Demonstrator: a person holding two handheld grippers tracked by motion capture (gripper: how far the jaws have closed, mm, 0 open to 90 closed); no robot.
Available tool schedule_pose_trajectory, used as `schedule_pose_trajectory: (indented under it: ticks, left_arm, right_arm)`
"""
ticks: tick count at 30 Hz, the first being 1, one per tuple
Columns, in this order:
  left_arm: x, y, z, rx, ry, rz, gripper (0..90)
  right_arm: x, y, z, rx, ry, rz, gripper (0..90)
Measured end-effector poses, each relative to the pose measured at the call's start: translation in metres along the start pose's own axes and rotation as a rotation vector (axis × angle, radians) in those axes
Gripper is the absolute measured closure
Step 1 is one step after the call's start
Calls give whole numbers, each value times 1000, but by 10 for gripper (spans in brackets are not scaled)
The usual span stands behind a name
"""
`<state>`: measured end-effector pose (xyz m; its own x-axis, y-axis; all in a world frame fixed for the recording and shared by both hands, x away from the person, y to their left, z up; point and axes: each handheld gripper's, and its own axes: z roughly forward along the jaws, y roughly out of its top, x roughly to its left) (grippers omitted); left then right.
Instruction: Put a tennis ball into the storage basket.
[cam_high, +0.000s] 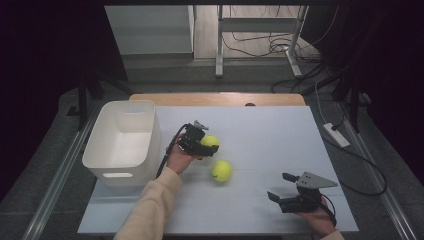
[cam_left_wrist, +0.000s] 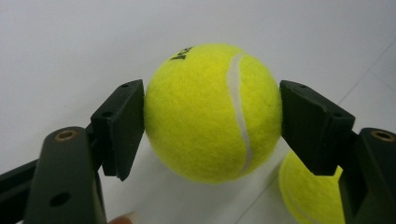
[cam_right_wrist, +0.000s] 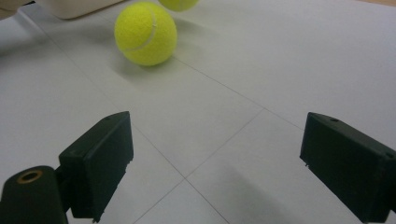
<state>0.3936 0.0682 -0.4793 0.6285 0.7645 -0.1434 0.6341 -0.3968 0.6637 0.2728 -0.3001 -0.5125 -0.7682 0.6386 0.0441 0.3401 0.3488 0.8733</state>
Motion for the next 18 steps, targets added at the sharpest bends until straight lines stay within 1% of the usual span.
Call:
schedule_pose_trajectory:
  ticks: [7, 8, 15, 18]
  left_arm:
    - [-7, -2, -10, -27, -6, 16, 271]
    - [-8, -2, -13, -36, -10, 17, 271]
    - [-13, -5, -22, -69, -8, 24, 271]
    - [-14, -6, -24, -76, -6, 31, 271]
  right_arm:
    - [0, 0, 0, 4, -3, -2, 98]
    - [0, 0, 0, 5, -3, -2, 98]
    - [0, 0, 0, 2, -3, -2, 98]
    - [0, 0, 0, 3, -2, -3, 98]
